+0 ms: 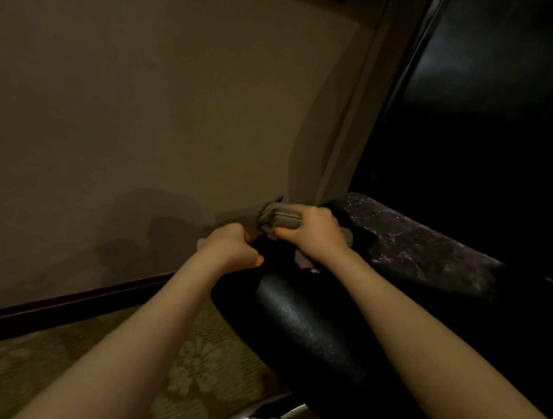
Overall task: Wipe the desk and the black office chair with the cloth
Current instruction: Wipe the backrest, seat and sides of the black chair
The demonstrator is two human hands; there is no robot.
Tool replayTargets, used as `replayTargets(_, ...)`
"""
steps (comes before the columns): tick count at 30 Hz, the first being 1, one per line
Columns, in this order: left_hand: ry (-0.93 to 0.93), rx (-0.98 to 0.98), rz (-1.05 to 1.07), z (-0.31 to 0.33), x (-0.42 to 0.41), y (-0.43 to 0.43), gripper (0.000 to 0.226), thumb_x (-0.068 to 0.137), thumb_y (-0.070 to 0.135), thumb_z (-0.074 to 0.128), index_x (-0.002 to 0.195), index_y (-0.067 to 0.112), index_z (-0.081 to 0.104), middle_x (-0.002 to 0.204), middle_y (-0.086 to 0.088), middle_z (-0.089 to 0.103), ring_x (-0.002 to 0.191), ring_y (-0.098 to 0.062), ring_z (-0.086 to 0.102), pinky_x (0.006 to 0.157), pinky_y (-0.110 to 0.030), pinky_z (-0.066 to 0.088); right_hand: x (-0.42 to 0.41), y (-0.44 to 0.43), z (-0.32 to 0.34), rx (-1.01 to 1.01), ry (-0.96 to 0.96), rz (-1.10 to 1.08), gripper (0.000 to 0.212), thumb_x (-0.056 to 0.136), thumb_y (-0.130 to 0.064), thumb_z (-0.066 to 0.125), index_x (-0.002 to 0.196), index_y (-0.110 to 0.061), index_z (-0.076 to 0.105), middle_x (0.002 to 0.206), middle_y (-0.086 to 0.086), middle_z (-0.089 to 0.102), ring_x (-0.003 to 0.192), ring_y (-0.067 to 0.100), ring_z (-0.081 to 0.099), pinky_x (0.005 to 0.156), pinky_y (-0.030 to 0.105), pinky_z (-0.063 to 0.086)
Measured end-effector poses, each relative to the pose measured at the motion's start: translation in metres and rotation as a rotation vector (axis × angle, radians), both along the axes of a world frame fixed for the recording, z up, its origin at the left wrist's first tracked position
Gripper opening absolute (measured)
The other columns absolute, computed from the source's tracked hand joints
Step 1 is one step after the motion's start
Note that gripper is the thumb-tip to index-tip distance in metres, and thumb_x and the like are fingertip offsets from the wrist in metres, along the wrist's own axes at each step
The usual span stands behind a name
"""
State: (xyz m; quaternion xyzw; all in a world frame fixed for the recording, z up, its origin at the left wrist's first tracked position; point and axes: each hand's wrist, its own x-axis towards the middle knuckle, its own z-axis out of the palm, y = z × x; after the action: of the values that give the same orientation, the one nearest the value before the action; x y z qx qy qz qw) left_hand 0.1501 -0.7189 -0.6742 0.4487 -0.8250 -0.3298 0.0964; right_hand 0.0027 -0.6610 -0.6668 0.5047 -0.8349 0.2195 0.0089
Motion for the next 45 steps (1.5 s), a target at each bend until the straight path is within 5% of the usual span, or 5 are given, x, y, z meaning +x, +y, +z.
replayTargets(10, -0.317, -0.348, -0.096, 0.016, -0.006, 0.022, 0.047, 0.091, 0.024, 0.052, 0.134, 0.010, 0.036, 0.134, -0.014, 0.042, 0.127, -0.032, 0.039, 0.106, -0.051, 0.024, -0.032, 0.028, 0.022, -0.248, -0.090, -0.305, 0.038, 0.083, -0.042, 0.064, 0.115, -0.021, 0.066, 0.113, 0.013, 0.066, 0.109, 0.034, 0.058, 0.084, 0.036, 0.046)
replayTargets(21, -0.138, -0.401, -0.296, 0.020, -0.087, 0.055, 0.065, 0.091, 0.038, 0.047, 0.143, 0.006, 0.025, 0.148, -0.017, 0.027, 0.137, -0.033, 0.026, 0.111, -0.043, 0.021, -0.126, 0.240, 0.021, -0.275, -0.185, -1.004, 0.053, 0.083, -0.049, 0.063, 0.108, -0.002, 0.062, 0.116, 0.024, 0.060, 0.111, 0.042, 0.052, 0.093, 0.051, 0.045)
replayTargets(28, -0.354, -0.230, -0.135, 0.021, -0.114, 0.033, 0.086, 0.086, 0.060, 0.046, 0.149, 0.012, 0.012, 0.153, -0.022, 0.013, 0.141, -0.040, 0.014, 0.115, -0.051, 0.011, -0.142, 0.231, -0.001, -0.052, -0.089, -1.012, 0.064, 0.088, -0.044, 0.058, 0.133, 0.000, 0.044, 0.134, 0.023, 0.040, 0.122, 0.044, 0.034, 0.099, 0.053, 0.031)
replayTargets(35, -0.320, -0.200, -0.149, 0.012, -0.109, 0.019, 0.061, 0.092, 0.042, 0.033, 0.147, 0.018, 0.025, 0.150, -0.022, 0.022, 0.138, -0.039, 0.018, 0.112, -0.051, 0.010, -0.123, 0.153, -0.005, -0.121, -0.082, -1.087, 0.069, 0.087, -0.041, 0.060, 0.135, 0.005, 0.040, 0.141, 0.026, 0.034, 0.126, 0.044, 0.033, 0.099, 0.049, 0.034)
replayTargets(45, -0.326, -0.208, -0.126, 0.010, -0.109, 0.019, 0.064, 0.091, 0.047, 0.035, 0.148, 0.022, 0.023, 0.152, -0.017, 0.021, 0.139, -0.035, 0.018, 0.113, -0.046, 0.011, -0.066, 0.014, 0.006, -0.215, -0.317, -0.729, 0.056, 0.088, -0.042, 0.061, 0.129, -0.006, 0.050, 0.134, 0.015, 0.046, 0.122, 0.035, 0.041, 0.097, 0.042, 0.039)
